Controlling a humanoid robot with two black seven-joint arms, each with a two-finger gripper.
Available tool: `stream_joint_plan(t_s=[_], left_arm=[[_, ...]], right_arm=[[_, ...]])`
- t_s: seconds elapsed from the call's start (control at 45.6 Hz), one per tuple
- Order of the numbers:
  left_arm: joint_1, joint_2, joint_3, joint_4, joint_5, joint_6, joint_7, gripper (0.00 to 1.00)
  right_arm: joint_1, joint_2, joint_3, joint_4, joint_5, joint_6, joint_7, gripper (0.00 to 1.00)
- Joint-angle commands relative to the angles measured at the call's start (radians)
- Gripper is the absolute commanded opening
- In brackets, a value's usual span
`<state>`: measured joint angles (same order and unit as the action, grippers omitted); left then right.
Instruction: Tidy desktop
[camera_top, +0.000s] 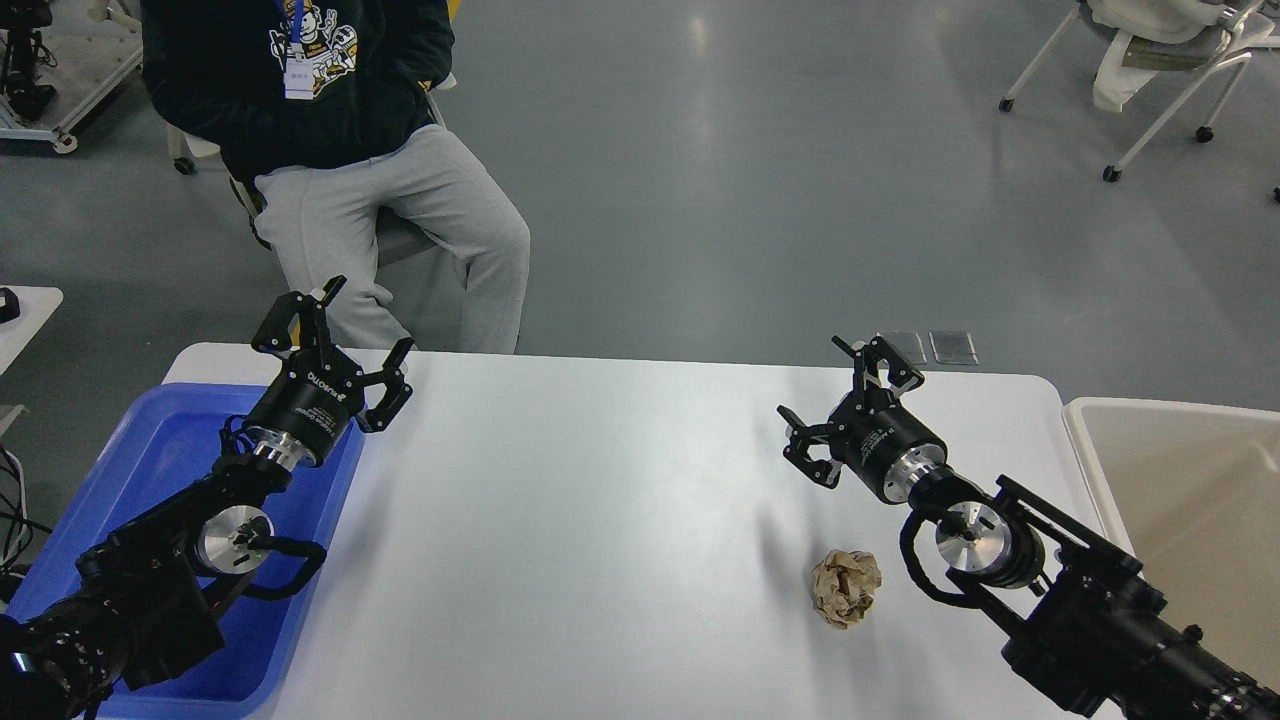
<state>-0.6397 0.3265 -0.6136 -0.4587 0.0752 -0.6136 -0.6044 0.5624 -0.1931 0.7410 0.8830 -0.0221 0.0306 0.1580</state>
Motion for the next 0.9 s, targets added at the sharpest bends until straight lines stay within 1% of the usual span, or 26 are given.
stream_joint_plan(t_s=[0.0,0.439,0.571,0.724,0.812,0.878], left_arm=[[0.000,0.000,0.000,0.000,0.000,0.000,0.000,1.00],[0.000,0.000,0.000,0.000,0.000,0.000,0.000,1.00],[0.000,0.000,0.000,0.000,0.000,0.000,0.000,1.00],[0.000,0.000,0.000,0.000,0.000,0.000,0.000,1.00],[0.000,0.000,0.000,0.000,0.000,0.000,0.000,1.00],[0.000,0.000,0.000,0.000,0.000,0.000,0.000,1.00]], right_arm=[[0.002,0.000,0.001,-0.002,-0.002,0.000,0.000,1.00],[-0.006,0.001,-0.025,0.030,-0.009,0.000,0.000,1.00],[-0.001,-0.020,-0.045,0.117,-0.018,-0.011,-0.002,1.00],[-0.009,-0.089,-0.052,0.270,-0.070,-0.028,-0.002,1.00],[-0.007,-0.152,-0.069,0.370,-0.110,-0.084,-0.009,1.00],[-0.001,-0.190,-0.091,0.422,-0.114,-0.107,-0.011,1.00]])
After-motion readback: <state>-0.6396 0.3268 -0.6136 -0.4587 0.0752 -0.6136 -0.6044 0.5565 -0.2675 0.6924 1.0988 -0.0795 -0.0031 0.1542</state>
